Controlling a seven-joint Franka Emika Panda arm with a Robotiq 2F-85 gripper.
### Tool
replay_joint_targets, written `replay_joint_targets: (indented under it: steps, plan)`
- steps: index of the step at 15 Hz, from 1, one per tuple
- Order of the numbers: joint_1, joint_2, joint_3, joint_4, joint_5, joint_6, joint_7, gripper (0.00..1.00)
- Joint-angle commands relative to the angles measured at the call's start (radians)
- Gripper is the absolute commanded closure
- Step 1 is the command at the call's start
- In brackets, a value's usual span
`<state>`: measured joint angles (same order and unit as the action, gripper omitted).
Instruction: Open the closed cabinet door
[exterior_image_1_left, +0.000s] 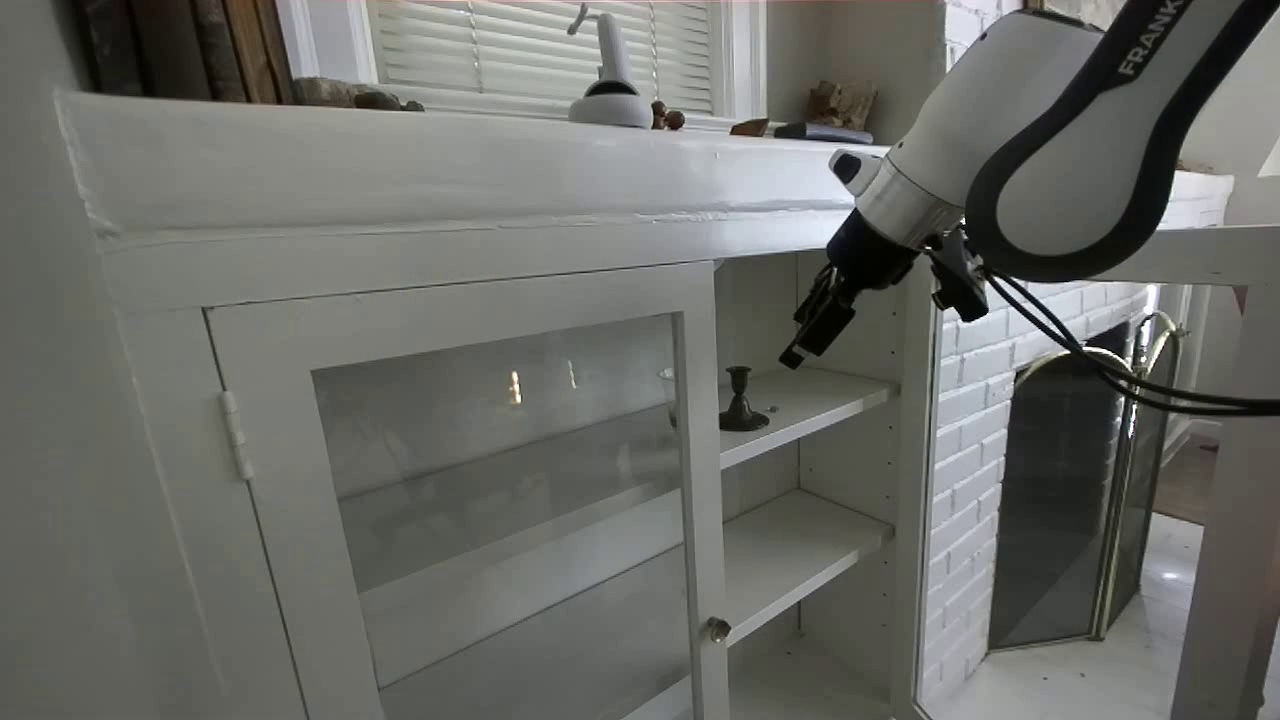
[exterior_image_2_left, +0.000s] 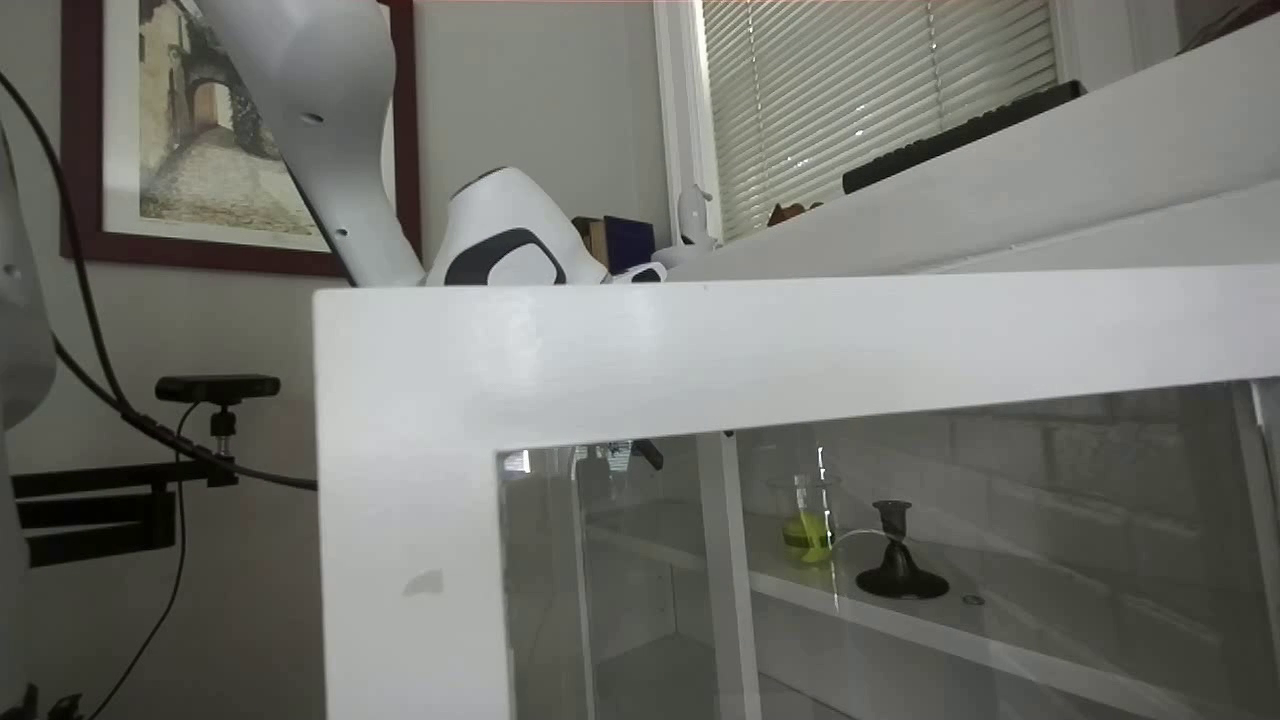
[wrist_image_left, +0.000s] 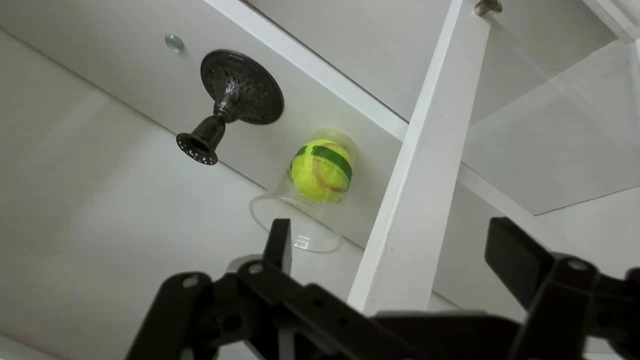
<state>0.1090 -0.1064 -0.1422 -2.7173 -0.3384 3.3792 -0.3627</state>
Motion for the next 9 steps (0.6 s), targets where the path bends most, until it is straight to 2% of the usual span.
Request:
replay_joint_targets:
  steps: [1, 5, 9]
  plan:
    - [0.093, 0.090, -0.135, 0.012, -0.238, 0.168, 0.069, 0.00]
    - [0.023, 0.180, -0.197, 0.079, -0.538, 0.327, 0.171, 0.00]
    - [-0.071, 0.258, -0.253, 0.194, -0.829, 0.425, 0.293, 0.00]
